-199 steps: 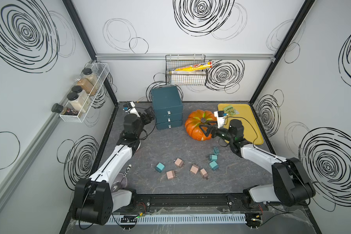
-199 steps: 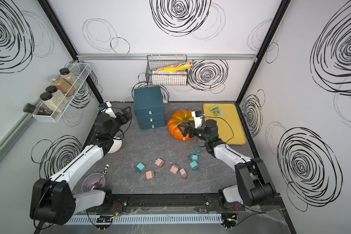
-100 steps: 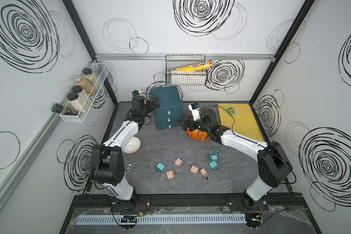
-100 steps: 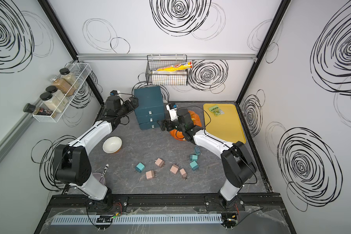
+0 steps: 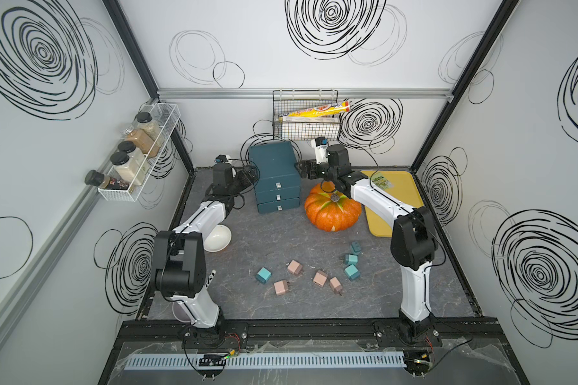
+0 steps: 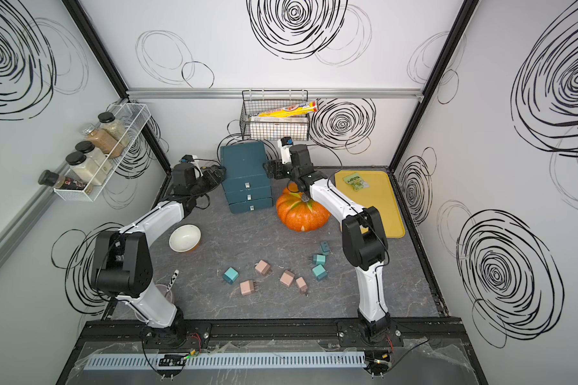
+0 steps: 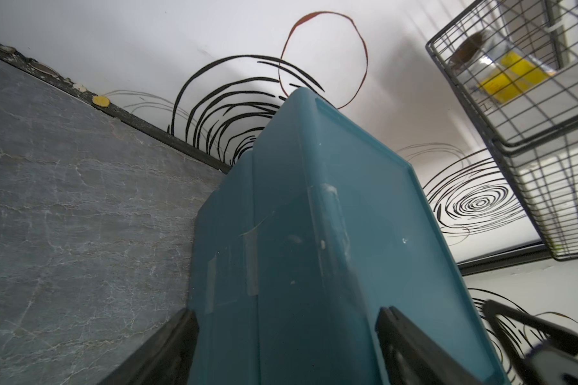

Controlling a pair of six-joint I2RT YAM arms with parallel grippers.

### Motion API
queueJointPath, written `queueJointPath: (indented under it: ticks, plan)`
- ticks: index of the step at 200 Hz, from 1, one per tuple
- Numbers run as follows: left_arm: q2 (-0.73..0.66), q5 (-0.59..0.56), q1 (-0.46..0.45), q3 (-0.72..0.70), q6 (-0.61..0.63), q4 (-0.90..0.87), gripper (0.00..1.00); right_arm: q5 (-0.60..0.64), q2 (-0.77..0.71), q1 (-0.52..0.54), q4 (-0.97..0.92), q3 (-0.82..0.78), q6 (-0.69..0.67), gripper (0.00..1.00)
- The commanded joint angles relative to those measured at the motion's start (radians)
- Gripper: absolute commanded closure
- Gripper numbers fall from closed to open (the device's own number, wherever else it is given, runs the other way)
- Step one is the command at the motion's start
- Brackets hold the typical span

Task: Place the plugs into the drawer by color
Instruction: Move the storage box to the center of the board.

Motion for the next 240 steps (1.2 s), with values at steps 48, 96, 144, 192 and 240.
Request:
queueJointPath:
  ticks: [48, 96, 144, 192, 240]
  plan:
    - [0.057, 0.147, 0.014, -0.006, -0.037, 0.139, 0.20, -0.193, 0.057, 0.008, -0.075, 0.096, 0.041, 0.20]
    - [0.078, 0.189, 0.016, -0.024, -0.060, 0.152, 0.37, -0.279, 0.089, 0.032, -0.091, 0.102, 0.062, 0.24]
    - [0.007, 0.217, 0.006, -0.090, -0.084, 0.179, 0.52, -0.287, -0.023, 0.093, -0.025, -0.048, 0.064, 0.25]
    - [-0.102, 0.231, -0.023, -0.139, -0.075, 0.133, 0.61, -0.333, -0.118, 0.104, 0.002, -0.133, 0.108, 0.27]
    - [-0.211, 0.242, -0.043, -0.225, -0.081, 0.083, 0.60, -0.347, -0.232, 0.121, 0.059, -0.297, 0.148, 0.29]
